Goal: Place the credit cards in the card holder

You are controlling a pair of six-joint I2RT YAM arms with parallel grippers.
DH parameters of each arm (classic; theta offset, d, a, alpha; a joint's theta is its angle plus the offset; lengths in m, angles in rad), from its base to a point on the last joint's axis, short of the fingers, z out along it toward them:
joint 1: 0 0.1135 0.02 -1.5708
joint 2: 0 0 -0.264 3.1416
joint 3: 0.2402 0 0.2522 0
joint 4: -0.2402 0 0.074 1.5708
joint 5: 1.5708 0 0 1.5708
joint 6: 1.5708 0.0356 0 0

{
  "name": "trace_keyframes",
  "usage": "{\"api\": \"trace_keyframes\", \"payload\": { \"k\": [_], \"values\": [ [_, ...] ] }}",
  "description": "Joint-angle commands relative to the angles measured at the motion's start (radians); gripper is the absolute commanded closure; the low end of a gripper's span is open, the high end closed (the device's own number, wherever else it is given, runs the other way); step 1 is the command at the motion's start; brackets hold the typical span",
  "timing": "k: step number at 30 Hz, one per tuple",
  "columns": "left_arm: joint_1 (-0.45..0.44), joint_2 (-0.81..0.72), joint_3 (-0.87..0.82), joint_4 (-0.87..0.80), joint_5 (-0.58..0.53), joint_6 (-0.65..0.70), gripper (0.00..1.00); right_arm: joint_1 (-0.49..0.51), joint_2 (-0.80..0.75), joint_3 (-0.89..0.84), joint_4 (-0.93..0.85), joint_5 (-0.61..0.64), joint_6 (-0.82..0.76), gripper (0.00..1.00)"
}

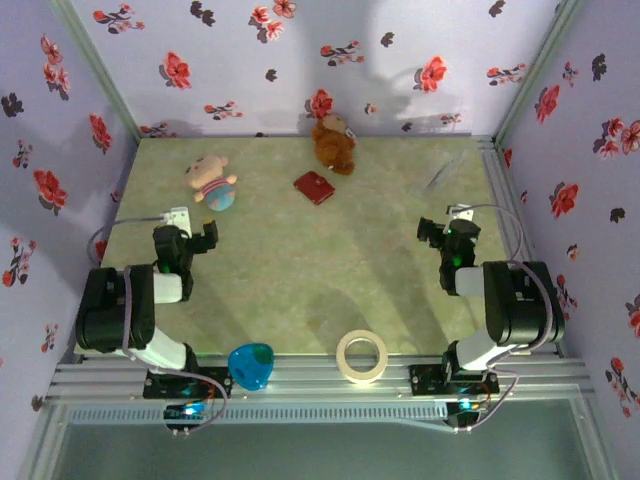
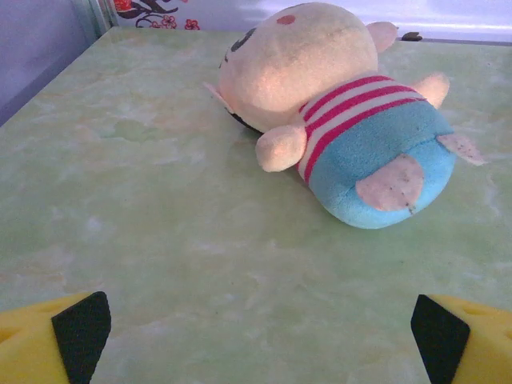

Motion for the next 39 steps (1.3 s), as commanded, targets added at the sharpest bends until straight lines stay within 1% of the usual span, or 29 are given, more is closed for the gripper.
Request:
{"api": "trace_keyframes", "payload": {
  "k": [1,6,8,9,33,36,38,39],
  "values": [
    [-0.005,0.000,0.020,-0.002,-0.018,0.001,0.00,-0.007,0.000,0.018,0.001,-0.011,-0.004,0.01],
    [-0.007,0.001,0.021,-0.003,-0.014,0.005,0.00,-0.007,0.000,0.017,0.001,-0.011,-0.004,0.01],
    [-0.009,0.002,0.031,-0.020,0.012,0.008,0.00,-0.007,0.000,0.016,0.000,-0.011,-0.004,0.01],
    [-0.012,0.002,0.036,-0.032,0.022,0.036,0.00,-0.007,0.000,0.016,0.000,-0.012,-0.004,0.01],
    [-0.019,0.001,0.035,-0.031,0.017,0.043,0.00,-0.010,-0.002,0.013,0.005,-0.016,-0.001,0.01],
    [-0.020,0.000,0.034,-0.028,-0.003,0.040,0.00,-0.007,-0.030,-0.003,0.012,0.001,0.001,0.01],
    [-0.020,-0.028,0.025,-0.027,-0.012,0.033,0.00,-0.006,-0.098,0.003,-0.048,0.030,0.013,0.01],
    [-0.021,-0.067,0.011,-0.033,-0.019,0.033,0.00,-0.008,-0.156,0.033,-0.172,0.036,0.026,0.01]
  ]
}}
